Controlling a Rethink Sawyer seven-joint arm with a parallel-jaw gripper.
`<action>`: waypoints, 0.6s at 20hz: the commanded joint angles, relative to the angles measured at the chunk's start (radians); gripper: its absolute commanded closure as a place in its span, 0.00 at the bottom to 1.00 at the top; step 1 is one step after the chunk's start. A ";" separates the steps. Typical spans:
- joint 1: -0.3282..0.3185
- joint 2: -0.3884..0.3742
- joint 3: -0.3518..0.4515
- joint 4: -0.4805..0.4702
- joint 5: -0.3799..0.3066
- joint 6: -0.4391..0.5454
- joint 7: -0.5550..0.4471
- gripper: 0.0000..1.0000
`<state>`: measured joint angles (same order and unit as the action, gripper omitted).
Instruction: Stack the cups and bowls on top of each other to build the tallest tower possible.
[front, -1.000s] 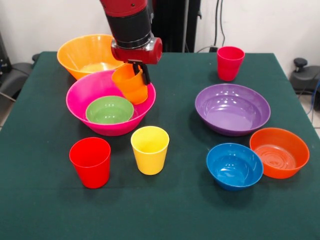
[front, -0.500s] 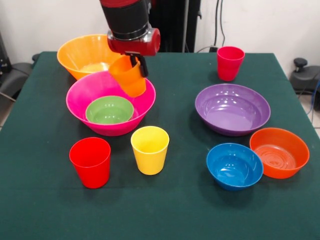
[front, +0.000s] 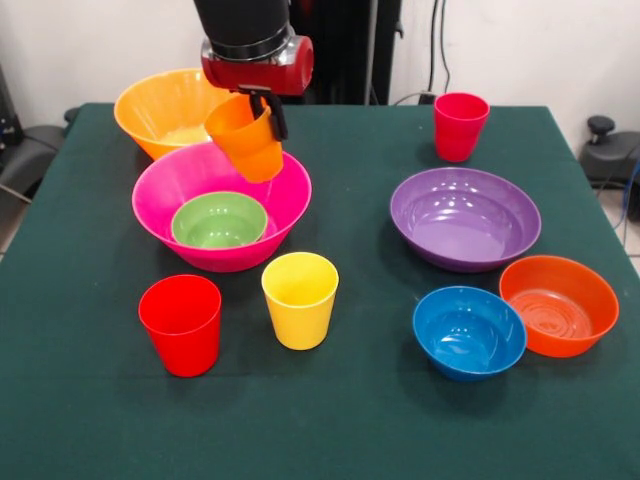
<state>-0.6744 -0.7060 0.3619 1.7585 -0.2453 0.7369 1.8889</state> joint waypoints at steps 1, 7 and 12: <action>-0.001 0.048 0.077 -0.090 -0.071 0.060 -0.168 1.00; -0.025 0.086 0.096 -0.124 -0.084 0.072 -0.205 1.00; -0.047 0.113 0.112 -0.135 -0.091 0.072 -0.228 1.00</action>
<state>-0.7072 -0.6664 0.4087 1.6887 -0.2457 0.7371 1.8889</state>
